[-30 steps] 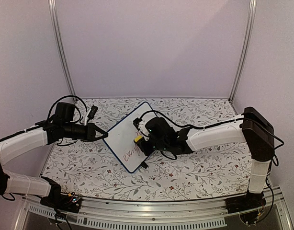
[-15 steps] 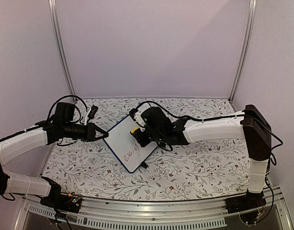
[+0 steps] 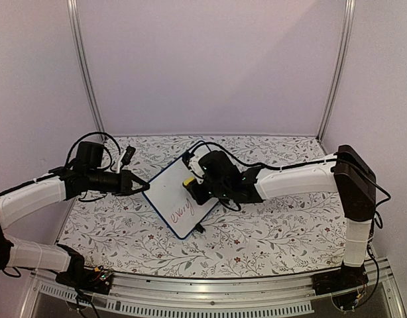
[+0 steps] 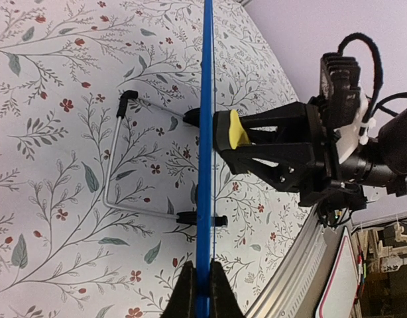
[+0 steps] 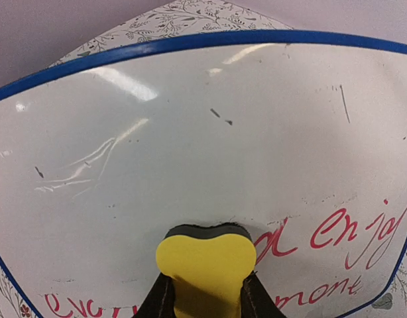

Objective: Erase the whiteboard

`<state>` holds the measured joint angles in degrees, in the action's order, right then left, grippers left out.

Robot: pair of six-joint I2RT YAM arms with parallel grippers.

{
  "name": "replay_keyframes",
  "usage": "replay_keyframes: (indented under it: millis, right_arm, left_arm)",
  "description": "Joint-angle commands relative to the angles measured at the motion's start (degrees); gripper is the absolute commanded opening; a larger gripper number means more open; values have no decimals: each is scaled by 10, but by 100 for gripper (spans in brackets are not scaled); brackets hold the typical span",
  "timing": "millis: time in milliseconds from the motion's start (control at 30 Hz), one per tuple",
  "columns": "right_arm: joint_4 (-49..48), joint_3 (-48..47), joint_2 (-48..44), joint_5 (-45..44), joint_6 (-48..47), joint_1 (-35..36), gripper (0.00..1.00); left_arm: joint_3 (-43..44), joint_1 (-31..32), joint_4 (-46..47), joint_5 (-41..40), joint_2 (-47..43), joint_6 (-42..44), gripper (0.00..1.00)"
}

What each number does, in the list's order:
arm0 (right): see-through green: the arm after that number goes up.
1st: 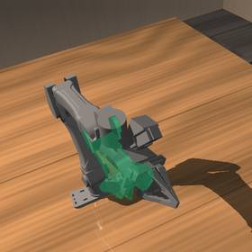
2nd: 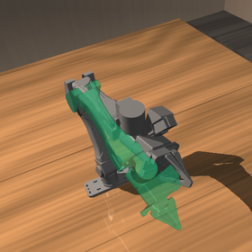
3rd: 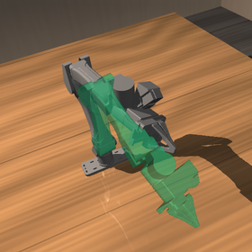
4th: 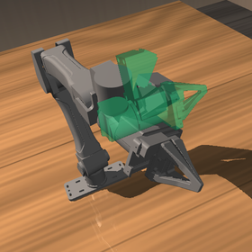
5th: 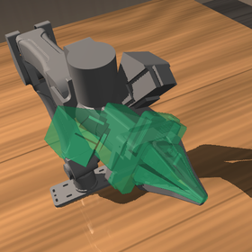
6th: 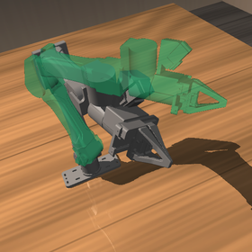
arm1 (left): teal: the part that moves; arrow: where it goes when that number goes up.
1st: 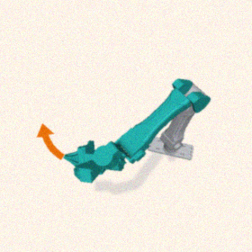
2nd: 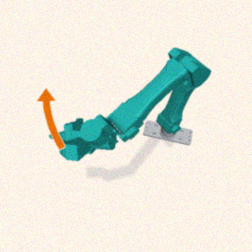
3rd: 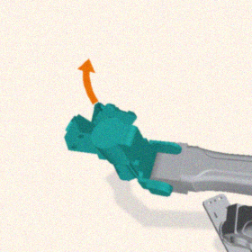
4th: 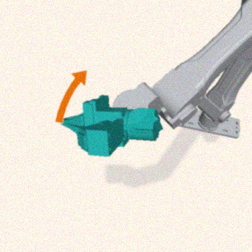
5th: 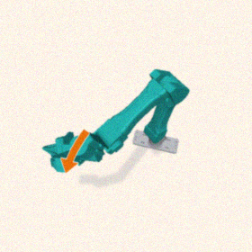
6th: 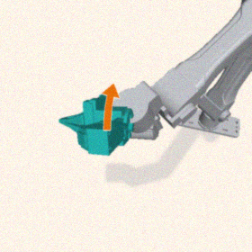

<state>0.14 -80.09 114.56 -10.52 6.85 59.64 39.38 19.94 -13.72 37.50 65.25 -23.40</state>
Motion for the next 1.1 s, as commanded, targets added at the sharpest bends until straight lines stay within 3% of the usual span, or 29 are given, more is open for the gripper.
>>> replay_keyframes:
  millis: [0, 300, 833, 1067]
  right_arm:
    - [22, 63, -6, 20, 19, 9, 20]
    - [16, 99, -17, 18, 35, 18, 20]
    - [20, 19, 20, 80, 65, 98, 20]
    - [25, 17, 25, 57, 88, 113, 20]
  left_arm:
    - [0, 2, 20, 25, -3, 5, 0]
    - [-1, 2, 20, 24, -4, 5, 0]
    - [-1, 2, 19, 23, -6, 6, 0]
    - [-1, 2, 20, 24, -7, 6, 0]
